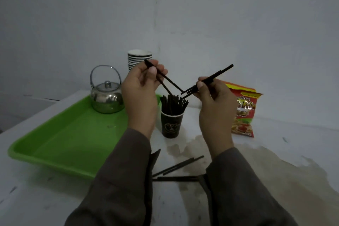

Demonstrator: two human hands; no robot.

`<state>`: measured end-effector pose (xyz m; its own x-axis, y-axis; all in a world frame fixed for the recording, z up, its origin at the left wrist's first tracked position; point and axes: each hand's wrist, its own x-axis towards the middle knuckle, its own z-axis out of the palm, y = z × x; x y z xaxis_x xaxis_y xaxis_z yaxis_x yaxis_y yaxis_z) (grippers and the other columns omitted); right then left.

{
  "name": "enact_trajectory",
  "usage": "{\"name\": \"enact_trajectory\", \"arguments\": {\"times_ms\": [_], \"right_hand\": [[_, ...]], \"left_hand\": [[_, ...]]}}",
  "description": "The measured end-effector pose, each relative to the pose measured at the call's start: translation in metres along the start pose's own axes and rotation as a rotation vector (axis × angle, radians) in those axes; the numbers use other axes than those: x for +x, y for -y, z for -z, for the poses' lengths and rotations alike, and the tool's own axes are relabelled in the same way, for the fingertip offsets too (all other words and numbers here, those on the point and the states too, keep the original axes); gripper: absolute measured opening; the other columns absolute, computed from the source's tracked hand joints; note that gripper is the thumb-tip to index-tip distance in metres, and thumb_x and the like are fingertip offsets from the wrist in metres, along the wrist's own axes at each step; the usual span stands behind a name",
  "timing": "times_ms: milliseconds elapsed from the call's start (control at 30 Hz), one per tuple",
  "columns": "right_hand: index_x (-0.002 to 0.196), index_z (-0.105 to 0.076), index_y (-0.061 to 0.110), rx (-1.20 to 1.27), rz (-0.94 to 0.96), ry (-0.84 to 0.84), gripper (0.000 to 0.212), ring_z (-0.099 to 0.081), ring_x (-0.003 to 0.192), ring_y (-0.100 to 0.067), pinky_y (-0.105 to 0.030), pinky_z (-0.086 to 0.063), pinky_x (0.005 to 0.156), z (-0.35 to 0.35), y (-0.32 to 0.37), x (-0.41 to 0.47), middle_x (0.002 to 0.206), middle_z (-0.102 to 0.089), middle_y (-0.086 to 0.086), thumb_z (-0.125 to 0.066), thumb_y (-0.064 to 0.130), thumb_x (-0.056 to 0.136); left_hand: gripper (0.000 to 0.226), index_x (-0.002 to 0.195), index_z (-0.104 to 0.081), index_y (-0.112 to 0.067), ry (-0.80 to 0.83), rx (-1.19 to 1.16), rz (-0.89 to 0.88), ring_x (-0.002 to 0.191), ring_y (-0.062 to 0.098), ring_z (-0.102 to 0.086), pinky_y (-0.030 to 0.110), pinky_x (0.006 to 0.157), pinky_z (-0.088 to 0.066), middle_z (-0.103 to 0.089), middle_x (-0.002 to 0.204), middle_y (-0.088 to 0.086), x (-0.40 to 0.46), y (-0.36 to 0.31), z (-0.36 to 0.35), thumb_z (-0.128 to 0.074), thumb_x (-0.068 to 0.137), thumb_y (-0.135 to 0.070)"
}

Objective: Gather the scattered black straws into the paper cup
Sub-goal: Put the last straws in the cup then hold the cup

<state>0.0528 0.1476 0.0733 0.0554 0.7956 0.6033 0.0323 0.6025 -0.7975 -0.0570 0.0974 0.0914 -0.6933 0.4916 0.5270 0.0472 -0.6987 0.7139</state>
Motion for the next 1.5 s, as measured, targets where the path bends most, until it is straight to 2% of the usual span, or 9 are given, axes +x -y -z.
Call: {"name": "enact_trajectory", "arguments": {"times_ms": [167,367,633,867,1000,1100,1200,1367,1500], "right_hand": [[0.100,-0.065,0.016,-0.070,0.078,0.008,0.015,-0.064,0.085,-0.006,-0.031,-0.056,0.079,-0.022,-0.005,0.015,0.091,-0.067,0.004,-0.055,0.015,0.090],[0.110,-0.059,0.018,-0.126,0.107,0.120,0.024,-0.064,0.080,-0.003,-0.021,-0.055,0.074,-0.026,-0.022,0.015,0.079,-0.060,0.015,-0.059,0.011,0.088],[0.137,-0.002,0.044,-0.214,0.231,0.143,0.084,-0.056,0.069,0.007,0.001,-0.042,0.068,-0.027,-0.039,0.004,0.077,-0.058,0.008,-0.060,0.008,0.087],[0.131,0.002,0.060,-0.322,0.211,0.154,0.092,-0.060,0.084,-0.016,-0.012,-0.036,0.080,-0.025,-0.054,-0.001,0.086,-0.066,0.000,-0.060,0.010,0.087],[0.137,-0.024,0.042,-0.484,0.235,0.136,0.065,-0.048,0.072,-0.004,-0.025,-0.029,0.091,-0.029,-0.060,-0.004,0.083,-0.069,-0.003,-0.058,0.014,0.088],[0.120,-0.059,0.023,-0.594,0.247,0.190,0.029,-0.056,0.106,-0.019,-0.041,-0.027,0.096,-0.028,-0.063,-0.001,0.104,-0.071,-0.004,-0.051,0.022,0.092],[0.115,-0.062,0.022,-0.608,0.184,0.299,0.027,-0.042,0.124,-0.020,-0.041,-0.022,0.100,-0.028,-0.064,0.001,0.119,-0.065,0.001,-0.045,0.026,0.095],[0.138,-0.036,0.026,-0.513,0.165,0.310,0.040,-0.029,0.134,-0.021,-0.044,-0.021,0.106,-0.022,-0.046,0.009,0.141,-0.045,-0.002,-0.036,0.028,0.098],[0.121,-0.056,0.020,-0.344,0.209,0.154,0.028,-0.051,0.113,-0.014,-0.033,-0.040,0.098,-0.006,-0.024,0.015,0.121,-0.061,-0.001,-0.045,0.020,0.095]], "left_hand": [[0.017,0.104,-0.059,-0.004,-0.062,0.046,-0.068,0.083,0.011,-0.067,0.022,0.077,-0.055,-0.064,0.087,0.008,0.015,0.015,-0.001,-0.049,0.091,-0.001],[0.053,0.129,-0.039,-0.037,-0.063,0.189,-0.098,0.096,0.013,-0.066,0.025,0.089,-0.051,-0.068,0.096,0.013,0.007,0.042,0.009,-0.054,0.089,-0.005],[0.033,0.116,-0.058,-0.027,0.047,0.409,-0.094,0.088,0.003,-0.065,0.015,0.081,-0.050,-0.066,0.096,0.007,0.000,0.065,0.012,-0.054,0.089,-0.008],[0.030,0.112,-0.061,-0.024,0.145,0.509,-0.016,0.092,-0.002,-0.063,0.009,0.081,-0.048,-0.066,0.095,-0.007,-0.004,0.075,0.014,-0.054,0.089,-0.007],[0.023,0.106,-0.064,-0.023,0.158,0.615,-0.013,0.093,0.004,-0.063,0.019,0.083,-0.050,-0.068,0.095,-0.006,-0.003,0.079,0.017,-0.054,0.089,-0.011],[0.019,0.100,-0.068,-0.019,0.197,0.752,-0.049,0.100,0.014,-0.061,0.038,0.092,-0.049,-0.070,0.097,-0.002,0.000,0.082,0.019,-0.051,0.092,-0.021],[0.028,0.097,-0.069,-0.018,0.222,0.778,-0.019,0.114,0.024,-0.056,0.050,0.101,-0.040,-0.071,0.103,0.003,0.002,0.085,0.019,-0.044,0.094,-0.030],[0.037,0.115,-0.062,-0.020,0.202,0.650,-0.004,0.117,0.008,-0.052,0.025,0.101,-0.038,-0.063,0.120,-0.003,0.006,0.065,0.013,-0.036,0.095,-0.038],[0.027,0.114,-0.062,-0.025,0.226,0.654,-0.072,0.109,-0.001,-0.053,0.015,0.094,-0.040,-0.063,0.114,-0.012,-0.001,0.035,0.006,-0.042,0.095,-0.029]]}}
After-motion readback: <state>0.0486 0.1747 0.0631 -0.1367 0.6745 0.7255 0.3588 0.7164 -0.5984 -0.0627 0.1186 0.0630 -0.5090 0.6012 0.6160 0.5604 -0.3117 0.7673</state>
